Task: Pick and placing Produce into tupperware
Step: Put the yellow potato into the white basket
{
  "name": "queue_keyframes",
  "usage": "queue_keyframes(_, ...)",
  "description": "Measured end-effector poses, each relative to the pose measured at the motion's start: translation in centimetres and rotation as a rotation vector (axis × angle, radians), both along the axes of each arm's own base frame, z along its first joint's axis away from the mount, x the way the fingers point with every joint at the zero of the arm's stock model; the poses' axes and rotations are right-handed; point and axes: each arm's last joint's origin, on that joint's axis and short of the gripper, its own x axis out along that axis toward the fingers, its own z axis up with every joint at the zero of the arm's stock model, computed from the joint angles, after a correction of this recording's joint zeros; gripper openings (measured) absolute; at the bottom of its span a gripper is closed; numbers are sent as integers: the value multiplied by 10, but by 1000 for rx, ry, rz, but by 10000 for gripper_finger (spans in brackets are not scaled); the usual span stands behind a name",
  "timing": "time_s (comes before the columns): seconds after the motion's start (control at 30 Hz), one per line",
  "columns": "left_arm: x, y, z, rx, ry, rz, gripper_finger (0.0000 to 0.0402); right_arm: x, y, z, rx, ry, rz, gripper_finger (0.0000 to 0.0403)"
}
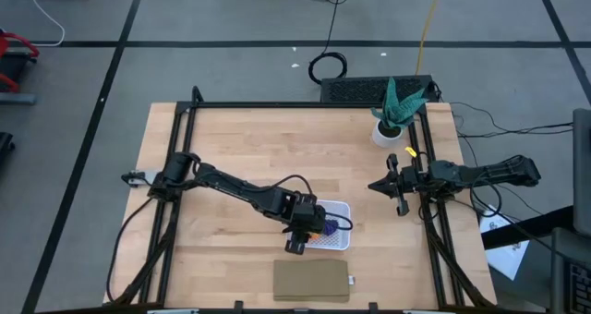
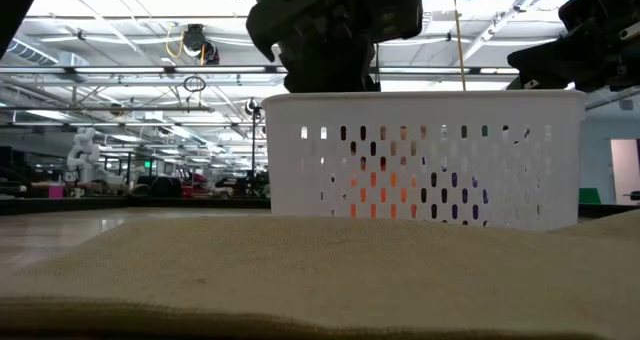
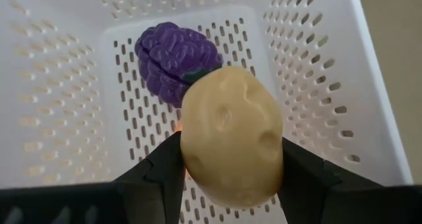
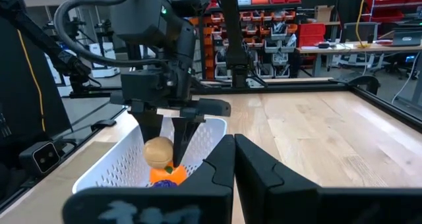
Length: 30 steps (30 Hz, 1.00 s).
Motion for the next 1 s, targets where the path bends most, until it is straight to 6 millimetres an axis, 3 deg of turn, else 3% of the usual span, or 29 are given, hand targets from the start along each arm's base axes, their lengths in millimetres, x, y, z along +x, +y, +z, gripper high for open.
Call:
queue_keyframes(0.8,2,0,-4,-4,-4,4,180,0,0,0,0,0,0,0)
queue_keyframes(1.0,1,1,2,37,-37,5,180,0,0,0,0,0,0,0)
